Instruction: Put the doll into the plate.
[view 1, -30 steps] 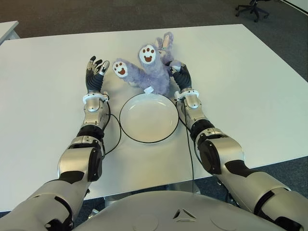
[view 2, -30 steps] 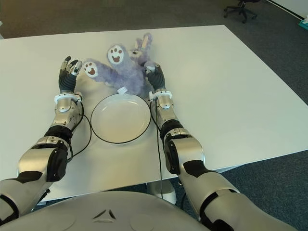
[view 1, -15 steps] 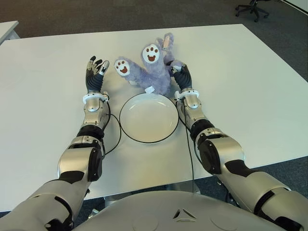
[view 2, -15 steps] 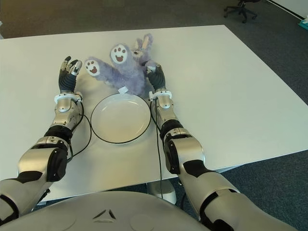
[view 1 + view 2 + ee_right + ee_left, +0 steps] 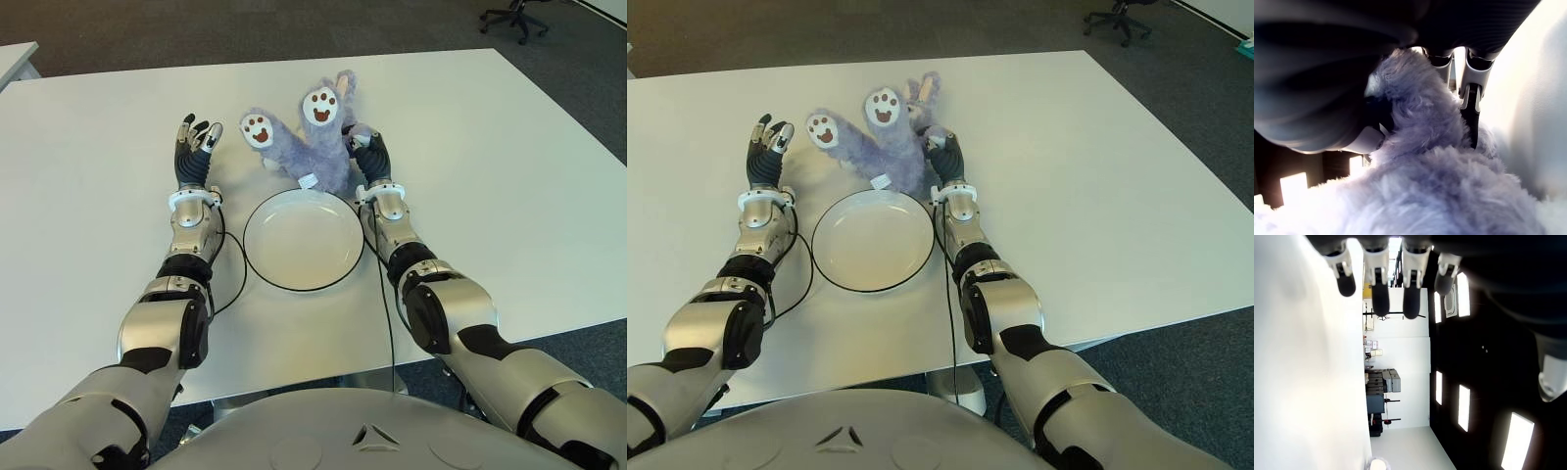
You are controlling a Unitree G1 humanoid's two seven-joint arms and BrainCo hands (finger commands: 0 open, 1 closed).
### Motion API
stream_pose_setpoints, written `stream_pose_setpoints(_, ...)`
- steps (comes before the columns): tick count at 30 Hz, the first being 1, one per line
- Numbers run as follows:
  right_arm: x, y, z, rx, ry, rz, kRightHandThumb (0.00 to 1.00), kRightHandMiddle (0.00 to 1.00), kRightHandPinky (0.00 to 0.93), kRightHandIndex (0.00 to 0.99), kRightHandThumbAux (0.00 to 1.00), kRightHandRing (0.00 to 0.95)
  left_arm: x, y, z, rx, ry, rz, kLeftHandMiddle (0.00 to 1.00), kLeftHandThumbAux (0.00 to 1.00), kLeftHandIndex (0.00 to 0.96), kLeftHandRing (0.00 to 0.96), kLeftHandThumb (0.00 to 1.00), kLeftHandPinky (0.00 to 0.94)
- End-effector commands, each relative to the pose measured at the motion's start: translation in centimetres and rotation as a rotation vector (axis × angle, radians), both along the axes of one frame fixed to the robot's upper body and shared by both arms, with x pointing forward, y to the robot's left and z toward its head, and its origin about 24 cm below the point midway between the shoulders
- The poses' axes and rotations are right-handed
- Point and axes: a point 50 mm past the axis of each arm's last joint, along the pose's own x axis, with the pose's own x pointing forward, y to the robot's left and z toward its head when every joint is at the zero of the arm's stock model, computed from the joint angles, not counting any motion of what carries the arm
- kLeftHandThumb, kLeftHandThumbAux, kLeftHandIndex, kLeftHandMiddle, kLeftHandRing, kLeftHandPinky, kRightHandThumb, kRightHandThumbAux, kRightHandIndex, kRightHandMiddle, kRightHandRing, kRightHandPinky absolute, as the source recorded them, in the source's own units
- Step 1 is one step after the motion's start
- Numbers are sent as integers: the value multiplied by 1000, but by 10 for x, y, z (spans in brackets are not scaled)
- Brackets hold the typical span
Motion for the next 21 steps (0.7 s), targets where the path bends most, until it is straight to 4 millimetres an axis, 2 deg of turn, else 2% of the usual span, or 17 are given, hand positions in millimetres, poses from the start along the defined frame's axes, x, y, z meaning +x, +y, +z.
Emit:
stream_pose_setpoints(1,-18,0,-37,9,153,3,1000,448,498,397,664,494,-31,-8,-53,-64,224,-9,186,465,79,154,0,59)
stream_pose_setpoints(17,-9,-1,-21,129,111,-39,1000,416,556,387,669,491,-31,-9,-53,-48,234,-14,169,461,69,142,0,67)
stream_pose_setpoints(21,-7,-1,-17,146,102,-45,1000,421,563,412,664,502,-31,-9,-54,-46,242,-13,178,459,64,152,0,73)
